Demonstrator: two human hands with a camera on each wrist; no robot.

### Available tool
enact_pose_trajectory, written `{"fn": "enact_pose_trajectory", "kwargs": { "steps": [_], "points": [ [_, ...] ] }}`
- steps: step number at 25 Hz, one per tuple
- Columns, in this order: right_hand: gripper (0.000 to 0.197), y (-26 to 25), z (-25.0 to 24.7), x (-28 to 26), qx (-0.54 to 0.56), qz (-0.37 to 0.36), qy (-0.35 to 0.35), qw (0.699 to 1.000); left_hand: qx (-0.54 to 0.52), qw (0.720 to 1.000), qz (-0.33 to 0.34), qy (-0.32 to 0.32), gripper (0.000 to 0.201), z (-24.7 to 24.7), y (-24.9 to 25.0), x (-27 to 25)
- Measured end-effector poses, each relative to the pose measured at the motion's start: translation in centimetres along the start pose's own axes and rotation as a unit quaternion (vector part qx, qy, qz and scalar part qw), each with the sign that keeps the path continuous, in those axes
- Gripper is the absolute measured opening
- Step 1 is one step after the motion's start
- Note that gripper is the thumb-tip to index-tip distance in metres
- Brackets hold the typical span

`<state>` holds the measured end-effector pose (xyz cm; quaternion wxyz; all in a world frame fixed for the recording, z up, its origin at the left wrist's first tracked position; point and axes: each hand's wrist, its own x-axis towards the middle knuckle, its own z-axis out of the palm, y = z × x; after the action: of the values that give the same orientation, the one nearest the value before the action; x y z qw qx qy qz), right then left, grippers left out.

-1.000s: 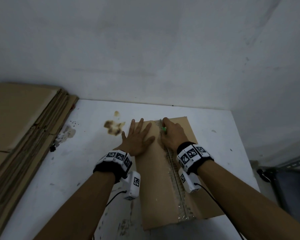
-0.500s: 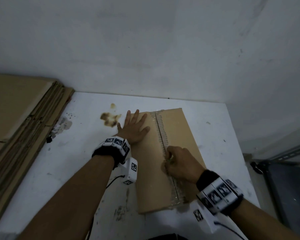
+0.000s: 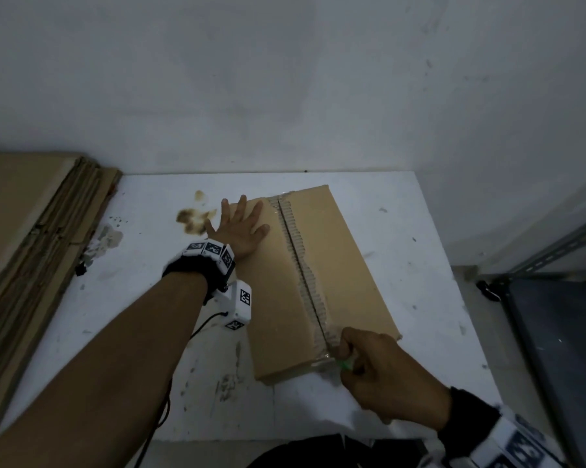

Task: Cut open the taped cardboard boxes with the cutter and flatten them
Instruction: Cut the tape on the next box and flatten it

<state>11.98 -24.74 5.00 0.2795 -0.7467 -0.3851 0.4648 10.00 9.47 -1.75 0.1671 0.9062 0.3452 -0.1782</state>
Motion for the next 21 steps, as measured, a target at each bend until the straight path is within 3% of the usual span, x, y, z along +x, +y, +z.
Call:
{"fn": "enact_pose_trajectory", "kwargs": {
  "steps": [3, 7, 9, 14, 21],
  "points": [
    [0.005, 0.3, -2.7, -1.5, 0.128, 0.027, 0.027, 0.991, 0.006, 1.000, -0.006, 0.020, 0.064, 0.2, 0.5, -0.6],
    [0.010, 4.5, -7.1, -0.3, 0.272, 0.065, 0.254, 0.926, -0.056, 0.995, 0.004, 0.077, 0.058, 1.1, 2.2, -2.3],
    [0.012, 7.6, -7.9, 1.9, 0.277, 0.107, 0.305, 0.905, -0.074, 0.993, 0.003, 0.093, 0.059, 1.8, 3.5, -3.0],
    [0.014, 12.0, -6.7, 6.8, 0.278, 0.193, 0.291, 0.895, -0.083, 0.989, -0.009, 0.121, 0.067, 4.3, 6.4, -5.1],
    [0.009, 12.0, -5.4, 9.5, 0.259, 0.210, 0.309, 0.891, -0.037, 0.992, -0.038, 0.112, 0.080, 6.3, 7.3, -6.1]
  ]
}}
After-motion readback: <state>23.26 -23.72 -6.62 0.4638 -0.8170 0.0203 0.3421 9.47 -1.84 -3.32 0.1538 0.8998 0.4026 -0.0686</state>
